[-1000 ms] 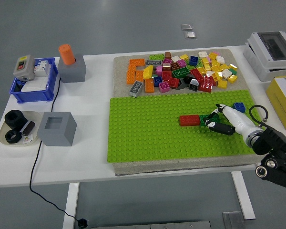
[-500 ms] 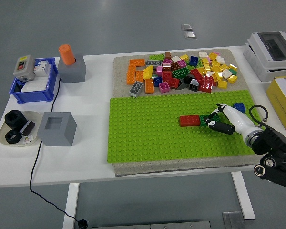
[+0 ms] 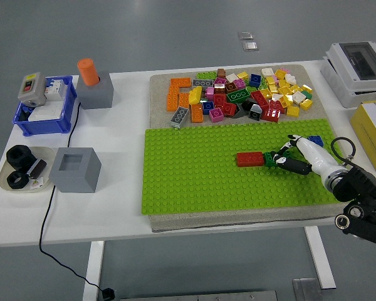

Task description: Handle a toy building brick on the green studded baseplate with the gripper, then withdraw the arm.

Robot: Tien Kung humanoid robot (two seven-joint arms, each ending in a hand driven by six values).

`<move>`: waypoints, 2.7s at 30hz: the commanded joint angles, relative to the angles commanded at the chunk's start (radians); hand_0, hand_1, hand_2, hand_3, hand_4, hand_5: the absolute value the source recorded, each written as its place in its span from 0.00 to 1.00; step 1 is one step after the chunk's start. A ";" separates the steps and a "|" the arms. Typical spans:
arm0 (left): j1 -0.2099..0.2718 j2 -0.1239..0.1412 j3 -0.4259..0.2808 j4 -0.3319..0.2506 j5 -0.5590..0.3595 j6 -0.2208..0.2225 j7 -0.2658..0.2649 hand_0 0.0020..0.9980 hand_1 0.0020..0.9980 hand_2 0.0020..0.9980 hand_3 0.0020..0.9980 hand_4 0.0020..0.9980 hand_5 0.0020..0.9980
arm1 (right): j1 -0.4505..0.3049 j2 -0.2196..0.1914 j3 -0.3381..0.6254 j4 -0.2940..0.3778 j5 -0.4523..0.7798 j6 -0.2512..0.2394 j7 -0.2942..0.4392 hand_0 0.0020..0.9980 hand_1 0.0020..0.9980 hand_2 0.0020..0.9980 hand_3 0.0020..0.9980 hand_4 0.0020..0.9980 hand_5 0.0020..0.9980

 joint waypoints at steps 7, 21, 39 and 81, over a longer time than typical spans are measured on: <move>0.000 0.000 0.000 0.000 0.000 0.000 0.000 0.80 0.84 0.83 0.86 0.94 0.62 | 0.003 0.005 0.000 -0.002 0.003 -0.004 0.004 0.98 0.93 0.97 0.65 0.64 0.71; -0.001 -0.001 -0.002 0.000 0.002 0.000 0.000 0.80 0.84 0.83 0.86 0.95 0.62 | 0.019 0.025 0.000 -0.018 0.010 -0.011 0.012 0.98 0.93 0.97 0.65 0.64 0.70; 0.001 -0.002 -0.004 -0.001 0.006 0.000 0.001 0.80 0.84 0.83 0.86 0.95 0.62 | 0.025 0.035 0.001 -0.036 0.015 -0.017 0.022 0.97 0.92 0.97 0.65 0.64 0.70; 0.001 -0.001 0.000 -0.001 0.003 -0.002 0.000 0.80 0.84 0.83 0.85 0.95 0.62 | 0.006 -0.016 -0.009 0.021 -0.012 -0.024 0.027 0.96 0.90 0.96 0.64 0.64 0.68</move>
